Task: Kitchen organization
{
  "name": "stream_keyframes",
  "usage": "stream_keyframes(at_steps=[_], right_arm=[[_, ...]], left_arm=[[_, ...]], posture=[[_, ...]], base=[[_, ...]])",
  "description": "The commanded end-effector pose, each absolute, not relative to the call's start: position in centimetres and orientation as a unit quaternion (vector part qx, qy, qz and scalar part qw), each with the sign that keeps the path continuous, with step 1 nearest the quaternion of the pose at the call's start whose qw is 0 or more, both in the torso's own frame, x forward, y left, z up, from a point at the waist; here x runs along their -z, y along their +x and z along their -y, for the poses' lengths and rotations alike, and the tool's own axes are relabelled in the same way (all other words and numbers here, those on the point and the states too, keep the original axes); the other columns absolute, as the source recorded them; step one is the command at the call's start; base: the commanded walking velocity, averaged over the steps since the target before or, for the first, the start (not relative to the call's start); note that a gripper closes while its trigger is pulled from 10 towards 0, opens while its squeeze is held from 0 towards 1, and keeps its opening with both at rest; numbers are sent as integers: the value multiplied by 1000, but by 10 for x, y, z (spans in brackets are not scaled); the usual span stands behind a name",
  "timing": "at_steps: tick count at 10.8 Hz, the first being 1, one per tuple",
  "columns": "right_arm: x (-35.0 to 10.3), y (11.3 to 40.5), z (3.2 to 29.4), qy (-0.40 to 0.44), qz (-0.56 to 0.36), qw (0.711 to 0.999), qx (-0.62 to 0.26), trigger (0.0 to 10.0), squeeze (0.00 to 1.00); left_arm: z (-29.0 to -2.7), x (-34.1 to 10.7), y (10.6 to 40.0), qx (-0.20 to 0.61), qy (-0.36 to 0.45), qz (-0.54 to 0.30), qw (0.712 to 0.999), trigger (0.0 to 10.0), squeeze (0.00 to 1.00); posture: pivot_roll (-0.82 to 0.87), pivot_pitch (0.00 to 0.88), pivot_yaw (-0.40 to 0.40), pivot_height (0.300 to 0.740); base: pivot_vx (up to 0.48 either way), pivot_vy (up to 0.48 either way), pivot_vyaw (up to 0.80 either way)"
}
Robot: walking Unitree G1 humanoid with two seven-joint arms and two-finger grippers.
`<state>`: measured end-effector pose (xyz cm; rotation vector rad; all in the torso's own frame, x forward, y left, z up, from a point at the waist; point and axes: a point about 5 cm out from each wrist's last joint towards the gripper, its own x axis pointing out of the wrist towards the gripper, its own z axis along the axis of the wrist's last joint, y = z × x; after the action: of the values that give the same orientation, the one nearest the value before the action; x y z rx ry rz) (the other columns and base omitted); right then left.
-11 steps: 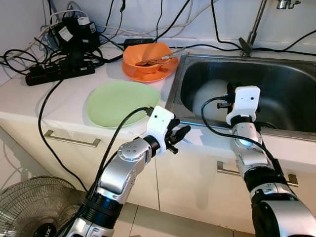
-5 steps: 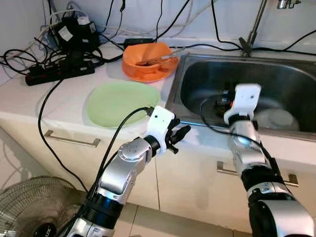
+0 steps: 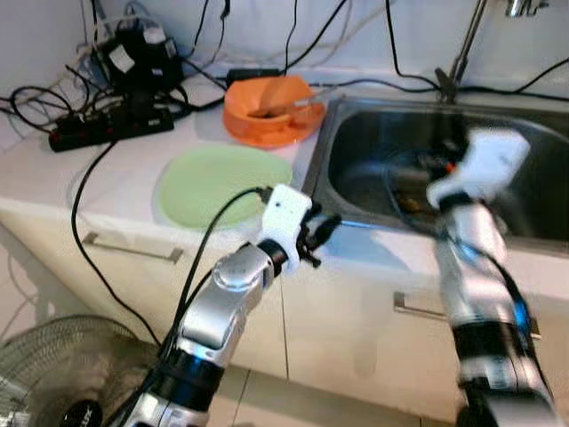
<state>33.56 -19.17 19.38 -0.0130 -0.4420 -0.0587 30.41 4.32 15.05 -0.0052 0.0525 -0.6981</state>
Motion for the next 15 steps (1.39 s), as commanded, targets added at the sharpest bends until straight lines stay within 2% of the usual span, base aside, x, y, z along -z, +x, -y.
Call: stream_keyframes(at_steps=[1, 4, 6, 9, 11, 13, 15], right_arm=[[-198, 329, 193, -8, 230, 973, 29, 10000, 0], [-172, 298, 186, 7, 196, 981, 5, 10000, 0], [-153, 284, 171, 20, 161, 987, -13, 10000, 0], [-135, 284, 158, 34, 129, 991, -20, 10000, 0], [-127, 289, 147, 38, 116, 992, -28, 10000, 0], [-125, 292, 138, 42, 112, 992, -43, 10000, 0], [-122, 293, 134, 43, 107, 992, -48, 10000, 0]], left_arm=[[-49, -151, 309, 321, -4, -20, 947, 10000, 0], [-58, -157, 318, 288, -16, 4, 957, 10000, 0], [-61, -156, 319, 277, -17, 10, 961, 10000, 0], [-66, -158, 322, 249, -28, 36, 967, 10000, 0], [-78, -178, 329, 203, -50, 92, 974, 10000, 0], [-90, -194, 332, 165, -39, 143, 975, 10000, 0], [-142, -217, 339, 75, -42, 176, 981, 10000, 0]], posture=[[23, 3, 69, 740], [18, 1, 68, 740], [21, 0, 66, 740], [26, 0, 68, 740], [38, 0, 68, 740], [49, 0, 69, 740], [57, 0, 72, 740]], base=[[0, 0, 0], [0, 0, 0], [0, 0, 0], [0, 0, 0], [0, 0, 0], [0, 0, 0], [0, 0, 0]])
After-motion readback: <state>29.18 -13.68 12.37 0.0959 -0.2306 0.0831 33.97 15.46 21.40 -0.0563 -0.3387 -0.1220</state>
